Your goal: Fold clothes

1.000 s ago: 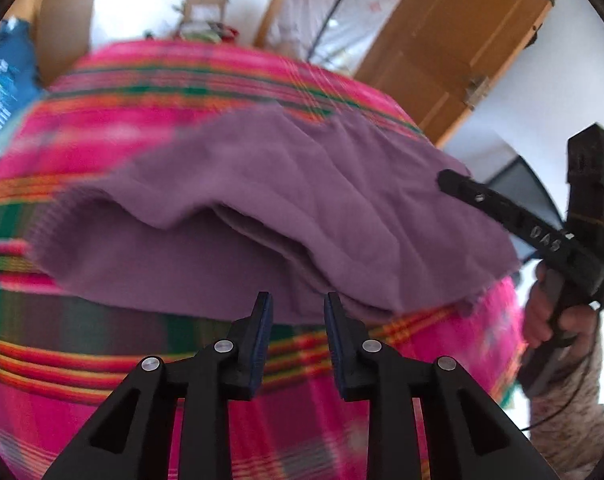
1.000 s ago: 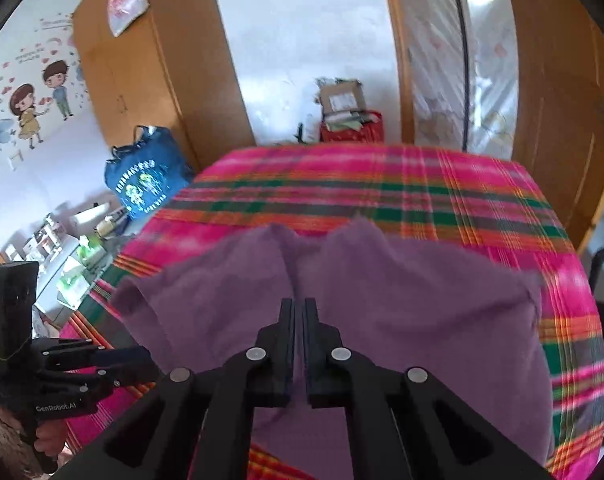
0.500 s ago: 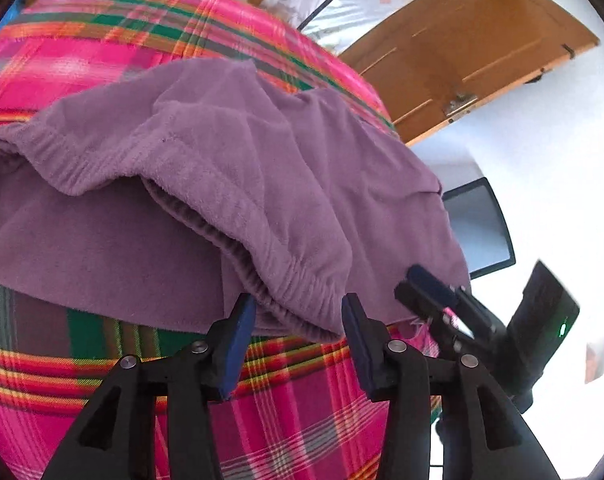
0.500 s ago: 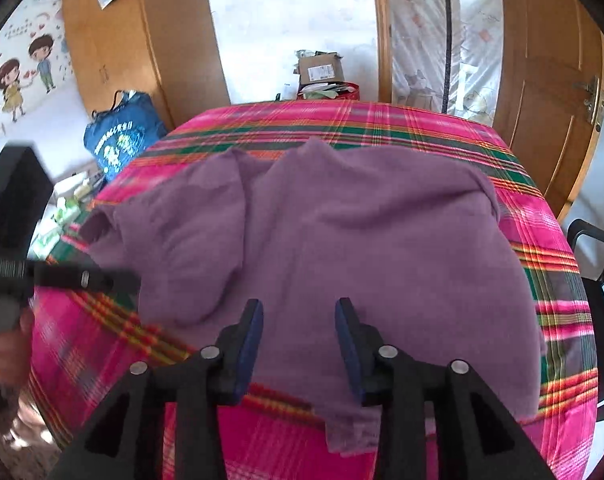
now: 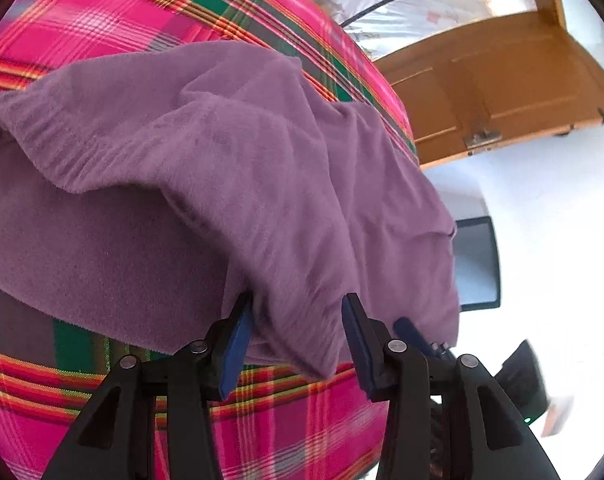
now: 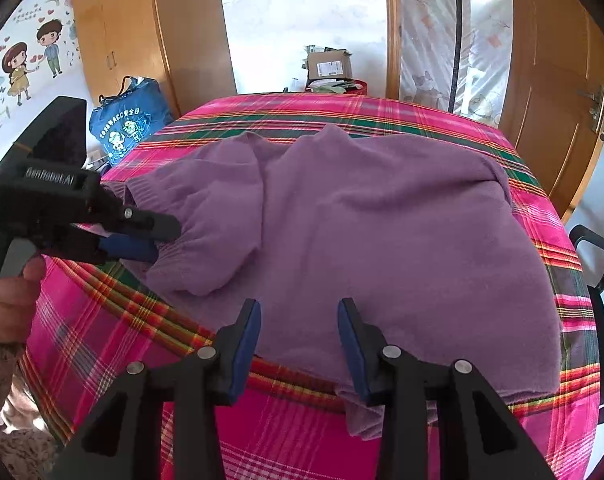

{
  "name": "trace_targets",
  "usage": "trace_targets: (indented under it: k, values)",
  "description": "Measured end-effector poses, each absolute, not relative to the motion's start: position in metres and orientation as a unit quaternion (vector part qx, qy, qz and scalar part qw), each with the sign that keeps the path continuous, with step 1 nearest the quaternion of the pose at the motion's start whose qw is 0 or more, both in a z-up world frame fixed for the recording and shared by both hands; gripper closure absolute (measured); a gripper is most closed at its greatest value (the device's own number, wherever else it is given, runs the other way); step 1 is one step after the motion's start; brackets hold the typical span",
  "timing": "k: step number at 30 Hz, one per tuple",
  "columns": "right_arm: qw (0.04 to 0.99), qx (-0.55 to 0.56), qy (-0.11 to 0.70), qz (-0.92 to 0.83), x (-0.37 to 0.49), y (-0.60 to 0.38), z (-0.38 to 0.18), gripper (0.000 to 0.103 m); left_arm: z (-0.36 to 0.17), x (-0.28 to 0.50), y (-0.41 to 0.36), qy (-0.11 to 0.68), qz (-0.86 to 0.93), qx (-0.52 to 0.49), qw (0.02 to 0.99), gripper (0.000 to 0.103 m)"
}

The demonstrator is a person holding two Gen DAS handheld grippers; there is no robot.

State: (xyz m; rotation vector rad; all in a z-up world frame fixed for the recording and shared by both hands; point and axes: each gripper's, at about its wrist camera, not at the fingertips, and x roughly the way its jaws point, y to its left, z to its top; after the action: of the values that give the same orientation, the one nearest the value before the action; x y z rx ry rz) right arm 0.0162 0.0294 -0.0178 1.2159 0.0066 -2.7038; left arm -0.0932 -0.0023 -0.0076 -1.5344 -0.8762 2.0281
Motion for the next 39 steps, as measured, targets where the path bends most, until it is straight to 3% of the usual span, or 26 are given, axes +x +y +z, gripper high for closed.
trace_targets:
  k: [6,14,17,18,19,39]
  values:
    - [0.089,0.408,-0.002,-0.909,0.016,0.031,-0.017,0.062,-0.002,-0.098,-0.014,-0.317,0.755,-0.542,0.190,0.056]
    - [0.090,0.408,-0.007,-0.908,0.013,0.031,-0.017,0.062,-0.008,-0.096,0.004,-0.298,0.740,-0.559,0.224,0.057]
    - [0.090,0.409,-0.008,-0.908,0.015,0.032,-0.018,0.062,-0.003,-0.101,0.004,-0.302,0.744,-0.550,0.228,0.074]
    - [0.089,0.409,-0.009,-0.908,0.015,0.031,-0.018,0.062,0.000,-0.103,0.004,-0.296,0.750,-0.548,0.223,0.086]
    - [0.089,0.410,-0.010,-0.908,0.015,0.031,-0.018,0.062,0.001,-0.105,0.003,-0.297,0.751,-0.547,0.221,0.092]
    - [0.134,0.391,0.057,-0.909,0.016,-0.005,-0.016,0.062,0.054,-0.132,-0.093,-0.423,0.770,-0.437,0.194,0.093]
